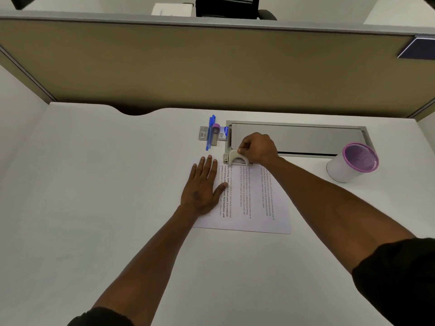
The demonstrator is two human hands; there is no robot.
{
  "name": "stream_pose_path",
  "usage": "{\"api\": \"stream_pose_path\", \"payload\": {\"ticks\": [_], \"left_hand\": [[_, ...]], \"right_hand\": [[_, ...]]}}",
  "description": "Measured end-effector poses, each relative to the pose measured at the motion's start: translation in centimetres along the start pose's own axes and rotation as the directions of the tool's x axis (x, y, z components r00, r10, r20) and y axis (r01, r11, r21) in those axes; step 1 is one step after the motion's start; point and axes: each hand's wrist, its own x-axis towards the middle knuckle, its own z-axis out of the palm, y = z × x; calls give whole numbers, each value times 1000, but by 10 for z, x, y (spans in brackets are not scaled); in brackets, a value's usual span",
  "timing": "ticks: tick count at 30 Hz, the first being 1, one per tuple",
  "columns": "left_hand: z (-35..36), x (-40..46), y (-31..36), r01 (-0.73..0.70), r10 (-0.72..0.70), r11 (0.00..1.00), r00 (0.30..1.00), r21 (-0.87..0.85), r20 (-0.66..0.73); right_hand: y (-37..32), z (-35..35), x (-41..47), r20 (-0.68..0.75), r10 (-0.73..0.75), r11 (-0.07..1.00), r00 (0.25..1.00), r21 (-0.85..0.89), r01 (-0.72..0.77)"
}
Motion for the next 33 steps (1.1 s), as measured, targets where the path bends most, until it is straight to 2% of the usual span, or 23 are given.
{"api": "stream_pose_path", "payload": {"ticks": [21, 26, 33], "left_hand": [[12, 4, -4, 0, 1, 999, 999, 33, -50], [14, 4, -5, -5, 8, 999, 998, 32, -67], [14, 3, -4, 4, -2, 999, 998, 43, -60]], "right_hand": [[0, 6, 24, 174, -49, 983, 984, -166, 78], [9, 8, 30, 265, -78, 987, 961, -114, 112], [10, 6, 28, 210, -120, 984, 970, -107, 145]]}}
